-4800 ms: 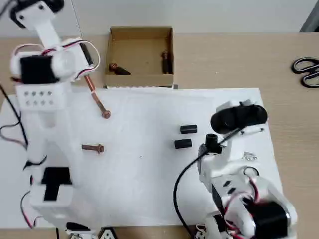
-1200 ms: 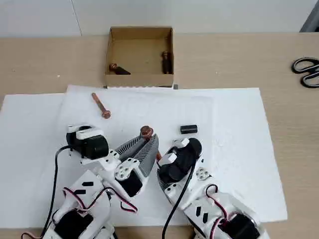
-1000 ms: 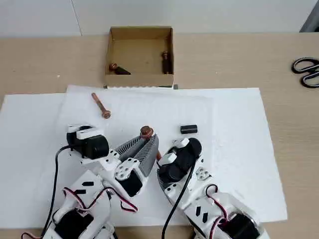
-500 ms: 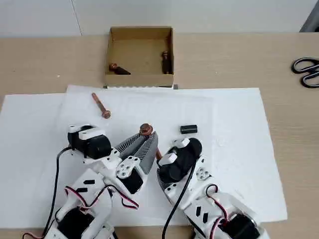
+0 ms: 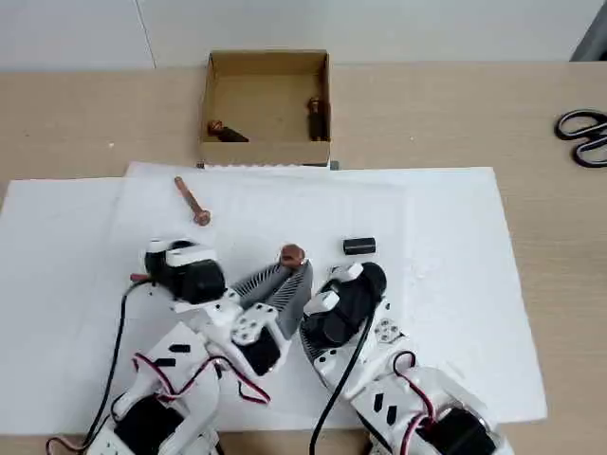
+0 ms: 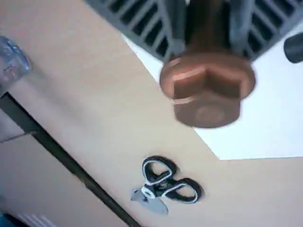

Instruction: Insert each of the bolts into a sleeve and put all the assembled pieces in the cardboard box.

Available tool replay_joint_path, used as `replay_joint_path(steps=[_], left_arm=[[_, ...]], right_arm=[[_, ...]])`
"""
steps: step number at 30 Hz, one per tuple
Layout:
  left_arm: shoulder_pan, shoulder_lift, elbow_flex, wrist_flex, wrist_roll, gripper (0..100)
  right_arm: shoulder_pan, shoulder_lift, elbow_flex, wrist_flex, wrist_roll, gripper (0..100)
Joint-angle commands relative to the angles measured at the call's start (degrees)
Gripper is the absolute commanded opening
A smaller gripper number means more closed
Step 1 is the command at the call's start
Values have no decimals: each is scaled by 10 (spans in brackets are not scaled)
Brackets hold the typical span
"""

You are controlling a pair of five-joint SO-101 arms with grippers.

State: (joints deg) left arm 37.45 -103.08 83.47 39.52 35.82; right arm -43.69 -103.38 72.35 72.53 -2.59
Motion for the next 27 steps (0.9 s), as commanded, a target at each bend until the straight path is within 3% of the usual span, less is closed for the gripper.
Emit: replay_joint_path(steps=[1, 9, 19, 27], left_arm=[[12, -6, -7, -13, 5, 6], [14, -5, -7, 3, 5, 6], [12, -6, -3, 60, 5, 6], [12, -5, 31, 61, 4, 6]], right_arm=[[0, -4, -3, -16, 4, 3], [0, -5, -3, -18, 4, 4], [0, -3, -4, -103, 8, 4], [39, -3, -4, -167, 90, 3]])
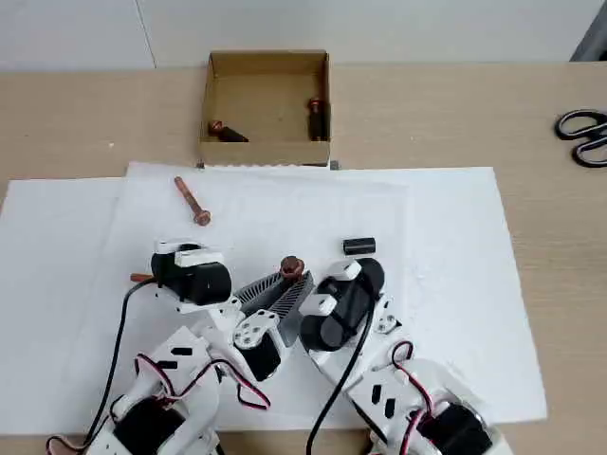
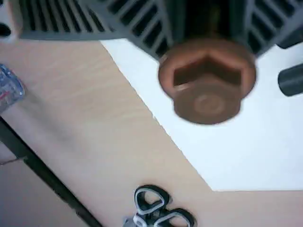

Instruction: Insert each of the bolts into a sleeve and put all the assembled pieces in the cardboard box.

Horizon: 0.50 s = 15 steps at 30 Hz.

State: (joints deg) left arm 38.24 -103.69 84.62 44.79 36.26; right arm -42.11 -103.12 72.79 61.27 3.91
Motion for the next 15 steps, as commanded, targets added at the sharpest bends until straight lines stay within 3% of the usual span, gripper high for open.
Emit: replay_joint_path(steps=[1, 11, 15], left_arm=[[4, 0, 24, 8, 0, 6], [7, 0, 33, 7, 0, 10], [7, 0, 32, 7, 0, 79]], right_arm=[[28, -6, -8, -60, 32, 3], [30, -6, -5, -63, 44, 3], [30, -7, -1, -63, 44, 3]])
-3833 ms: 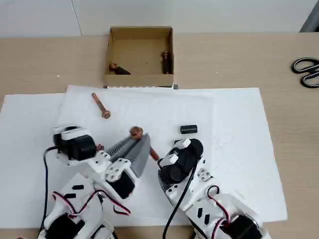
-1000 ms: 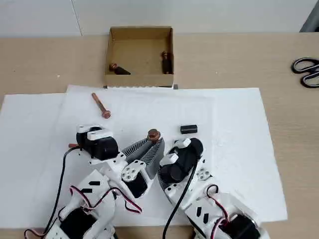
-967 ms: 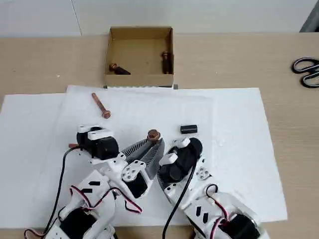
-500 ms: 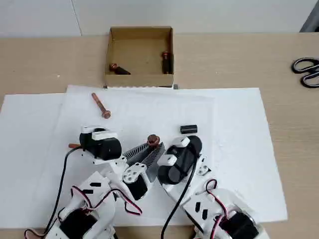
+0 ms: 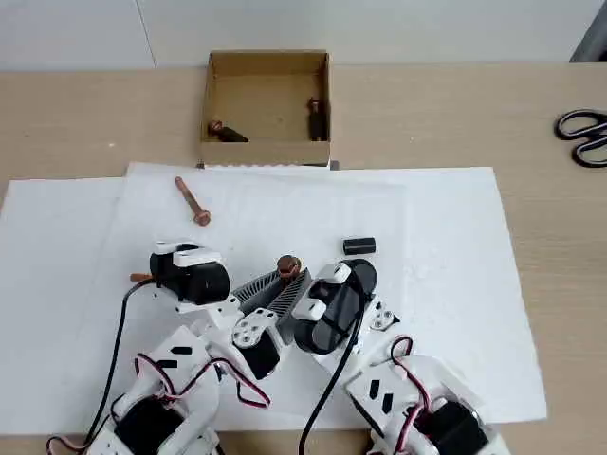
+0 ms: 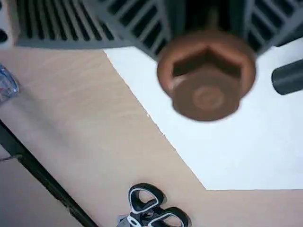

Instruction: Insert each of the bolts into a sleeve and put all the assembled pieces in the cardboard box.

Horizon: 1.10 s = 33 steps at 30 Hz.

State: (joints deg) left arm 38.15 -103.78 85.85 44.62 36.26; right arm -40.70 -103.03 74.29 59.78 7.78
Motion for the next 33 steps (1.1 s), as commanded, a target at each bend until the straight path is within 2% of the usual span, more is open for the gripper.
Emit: replay_joint_path(steps=[1, 6, 13, 25, 33], left_arm=[[8, 1, 20, 9, 0, 109], [8, 2, 18, 29, -1, 198], [4, 1, 15, 58, -26, 202], [-14, 1, -109, 151, -49, 202], [-21, 1, -143, 159, -55, 171]], right_arm=[[16, -7, -16, -48, 5, 3], [16, -7, -16, -48, 4, 3], [16, -7, -8, -48, 4, 3], [17, -7, 12, -47, 5, 3], [18, -7, 13, -47, 5, 3]])
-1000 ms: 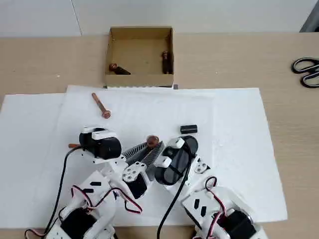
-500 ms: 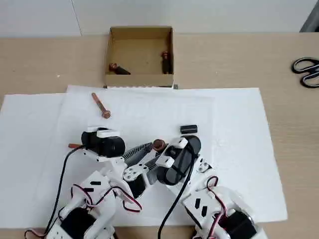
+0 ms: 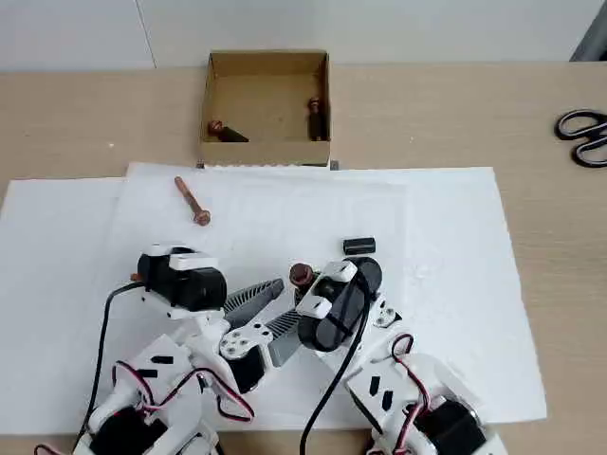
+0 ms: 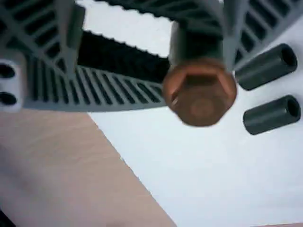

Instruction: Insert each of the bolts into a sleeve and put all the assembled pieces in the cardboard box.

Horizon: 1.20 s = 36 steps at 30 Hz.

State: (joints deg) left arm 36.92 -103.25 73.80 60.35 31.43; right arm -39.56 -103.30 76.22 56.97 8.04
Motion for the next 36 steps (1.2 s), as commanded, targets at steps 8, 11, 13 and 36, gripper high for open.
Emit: replay_joint_path(steps=[8, 11, 13, 36], left_arm=[[-123, -4, -44, 2, -64, 4], [-176, -4, -43, 3, -99, 6], [-219, -4, -34, 3, -114, 6], [-391, -5, 189, 14, -210, 6]], right_arm=[[20, -5, -6, 11, 3, 3], [34, -5, -6, 13, 3, 3], [39, -5, -6, 14, 3, 3], [182, 14, -17, 1, -133, 2]])
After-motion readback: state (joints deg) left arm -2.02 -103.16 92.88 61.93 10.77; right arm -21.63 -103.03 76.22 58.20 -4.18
